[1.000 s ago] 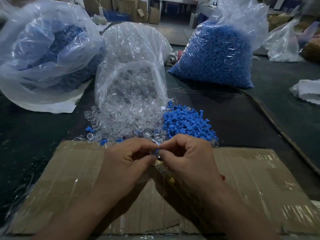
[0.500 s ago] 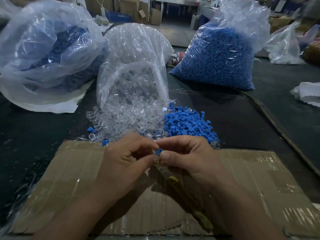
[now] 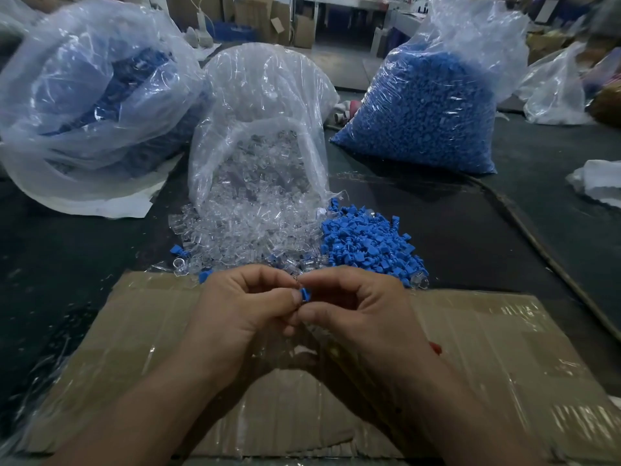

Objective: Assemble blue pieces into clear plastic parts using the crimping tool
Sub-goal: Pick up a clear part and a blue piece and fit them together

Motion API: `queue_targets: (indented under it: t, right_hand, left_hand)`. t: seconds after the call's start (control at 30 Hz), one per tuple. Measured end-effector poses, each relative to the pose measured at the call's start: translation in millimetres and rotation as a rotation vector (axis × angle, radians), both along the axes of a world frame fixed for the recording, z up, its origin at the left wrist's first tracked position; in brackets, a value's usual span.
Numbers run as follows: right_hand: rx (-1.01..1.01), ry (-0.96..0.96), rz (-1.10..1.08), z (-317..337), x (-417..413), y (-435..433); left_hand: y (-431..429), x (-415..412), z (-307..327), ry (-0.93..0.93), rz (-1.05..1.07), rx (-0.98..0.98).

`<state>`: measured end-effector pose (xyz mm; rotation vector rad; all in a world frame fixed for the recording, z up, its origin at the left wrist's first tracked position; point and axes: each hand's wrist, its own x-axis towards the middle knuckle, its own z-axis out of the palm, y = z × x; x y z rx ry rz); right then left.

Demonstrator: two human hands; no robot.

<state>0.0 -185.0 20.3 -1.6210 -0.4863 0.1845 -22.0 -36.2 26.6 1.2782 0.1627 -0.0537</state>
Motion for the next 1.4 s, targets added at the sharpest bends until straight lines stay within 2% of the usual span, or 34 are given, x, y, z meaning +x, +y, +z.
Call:
queue_targets:
  t: [0.23, 0.53, 0.63, 0.7, 0.77, 0.87, 0.97, 1.07, 1.2, 1.4]
  right_hand:
    - [-0.164, -0.457, -0.131, -6, 3, -3]
    - [-0.202, -0.568, -0.138, -10, 6, -7]
    - [-0.230, -0.501, -0.115, -6, 5, -6]
    - [-0.317, -0.320, -0.097, 0, 5, -8]
    - [-0.506, -0.196, -0.130, 8, 7, -15]
    - [-0.860, -0.201, -0.146, 19, 11, -28]
    - [-1.097, -0.103, -0.047, 25, 8, -31]
    - [-1.294, -0.097, 0.057, 24, 3, -28]
    - [-1.413, -0.170, 0.109, 23, 0, -23]
    - [-1.423, -0.171, 0.114, 24, -2, -21]
  left_hand:
    - [-5, -1, 6, 0.098, -0.023, -0.052]
    - [-4, 0, 3, 0.116, -0.046, -0.019]
    - [-3, 1, 3, 0.107, -0.044, -0.010]
    - [-3, 3, 2, 0.119, -0.036, -0.019]
    - [-1, 5, 0, 0.119, 0.000, -0.025]
    - [4, 10, -3, 0.095, 0.074, -0.039]
    - [8, 13, -4, 0.094, 0.105, -0.070]
    - [9, 13, -4, 0.093, 0.115, -0.093]
    - [10, 14, -5, 0.084, 0.125, -0.082]
    - [12, 15, -4, 0.072, 0.123, -0.089]
